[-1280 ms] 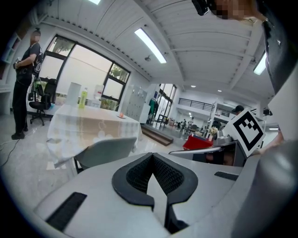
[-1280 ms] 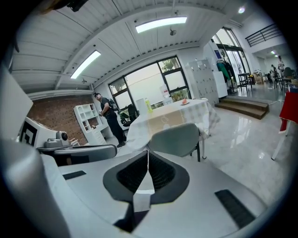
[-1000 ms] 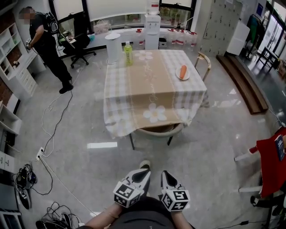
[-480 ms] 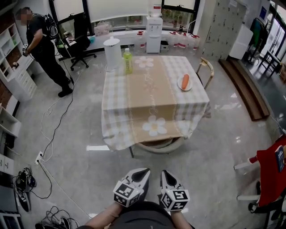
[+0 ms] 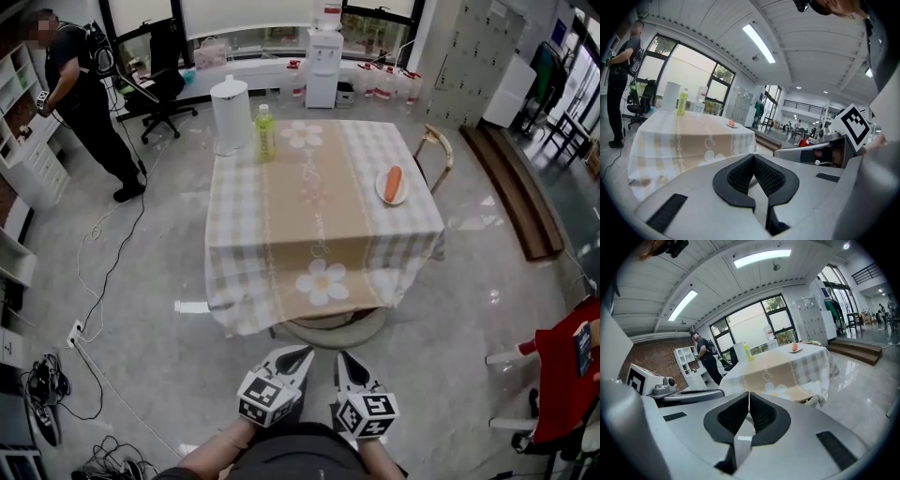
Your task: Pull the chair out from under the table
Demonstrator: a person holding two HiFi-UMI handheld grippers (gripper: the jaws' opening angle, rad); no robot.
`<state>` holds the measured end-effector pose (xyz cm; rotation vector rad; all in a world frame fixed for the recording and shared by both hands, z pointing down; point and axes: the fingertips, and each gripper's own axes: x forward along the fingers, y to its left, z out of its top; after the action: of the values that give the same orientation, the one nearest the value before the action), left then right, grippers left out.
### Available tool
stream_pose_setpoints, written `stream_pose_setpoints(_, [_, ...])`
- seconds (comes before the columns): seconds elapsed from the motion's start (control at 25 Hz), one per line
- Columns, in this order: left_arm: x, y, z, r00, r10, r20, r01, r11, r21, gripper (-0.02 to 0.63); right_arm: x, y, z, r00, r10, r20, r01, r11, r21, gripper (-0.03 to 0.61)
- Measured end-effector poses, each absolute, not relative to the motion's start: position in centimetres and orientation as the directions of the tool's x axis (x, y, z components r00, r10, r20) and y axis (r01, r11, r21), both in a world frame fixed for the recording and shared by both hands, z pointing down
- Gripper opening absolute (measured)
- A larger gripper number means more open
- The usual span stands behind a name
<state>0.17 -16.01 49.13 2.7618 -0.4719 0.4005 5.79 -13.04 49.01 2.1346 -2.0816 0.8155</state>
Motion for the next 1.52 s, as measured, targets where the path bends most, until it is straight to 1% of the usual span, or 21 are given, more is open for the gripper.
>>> stream_pose_setpoints(0.6, [2.7,-23.6,49.6,0.912,-0.268,0.311,-0.352,-0.9,0.259,0.009,8.0,-21.1,48.8,-0.053,-0.917,0.396,-0.955,-0.07,-0.29,0.014])
stream_pose_setpoints(0.96, [3.4,-25.8,50.6,0.923,-0.25,0.293,-0.329,-0.908,0.261,0.009,9.0,-22.7,49.9,-0.024,-0.918,0.396,-0.954,-0.097,-0.283,0.014])
stream_pose_setpoints(1.2, [3.5,-26.0,50.7,0.93,-0.242,0.277,-0.317,-0.908,0.273,0.009,8.9,-22.8,50.3,-0.034,-0.914,0.405,-0.959,-0.084,-0.27,0.014])
stream_pose_setpoints(1.52, [2.6,-26.6,50.3,0.921,-0.289,0.26,-0.358,-0.891,0.279,0.009,9.2,-23.7,49.7,-0.061,-0.915,0.398,-0.963,-0.05,-0.263,0.014])
